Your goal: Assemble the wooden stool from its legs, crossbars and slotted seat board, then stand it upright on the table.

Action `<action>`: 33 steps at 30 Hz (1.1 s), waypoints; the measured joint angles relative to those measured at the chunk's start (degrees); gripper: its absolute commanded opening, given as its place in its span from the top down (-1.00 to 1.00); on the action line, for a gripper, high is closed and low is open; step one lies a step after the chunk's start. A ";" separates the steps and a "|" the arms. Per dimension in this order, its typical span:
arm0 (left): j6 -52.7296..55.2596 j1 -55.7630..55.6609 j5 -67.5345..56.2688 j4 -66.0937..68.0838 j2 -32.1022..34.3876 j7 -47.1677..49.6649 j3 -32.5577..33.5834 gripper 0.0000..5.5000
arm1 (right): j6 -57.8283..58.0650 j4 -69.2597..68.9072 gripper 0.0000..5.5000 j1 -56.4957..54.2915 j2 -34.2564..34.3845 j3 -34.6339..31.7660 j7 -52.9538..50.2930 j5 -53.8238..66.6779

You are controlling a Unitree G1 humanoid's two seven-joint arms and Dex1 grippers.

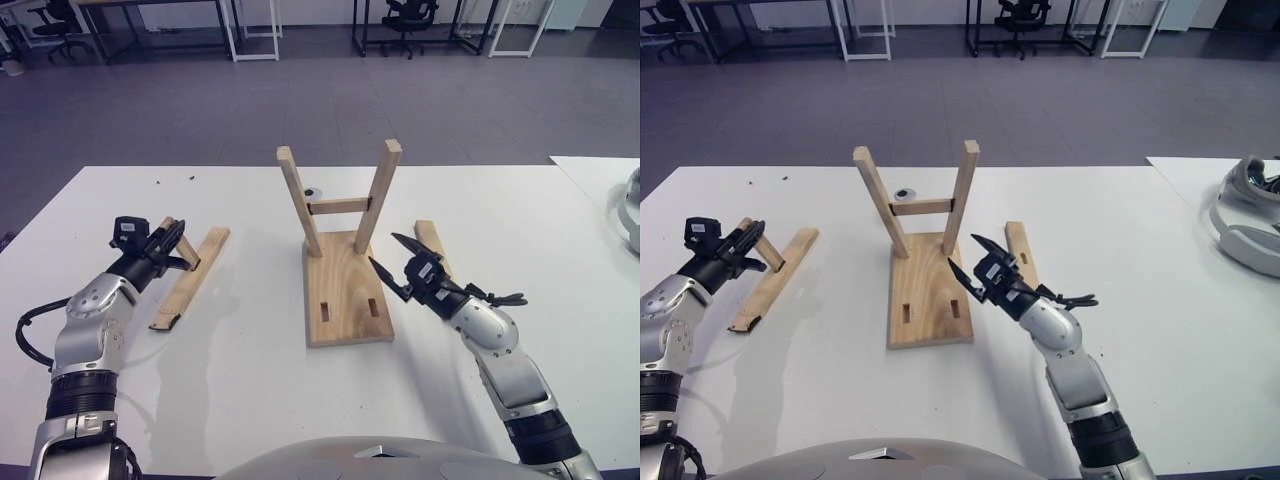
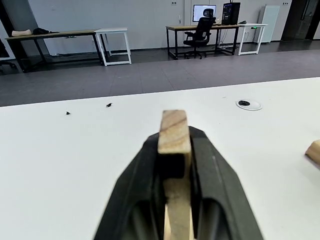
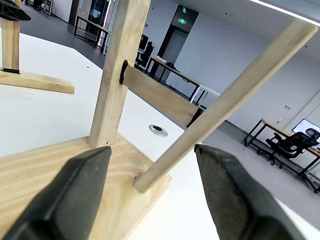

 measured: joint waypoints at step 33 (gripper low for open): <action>8.05 11.03 10.53 -0.83 4.94 -9.13 -2.08 0.26 | 2.91 -0.28 -0.13 -0.56 1.93 0.24 0.06 2.89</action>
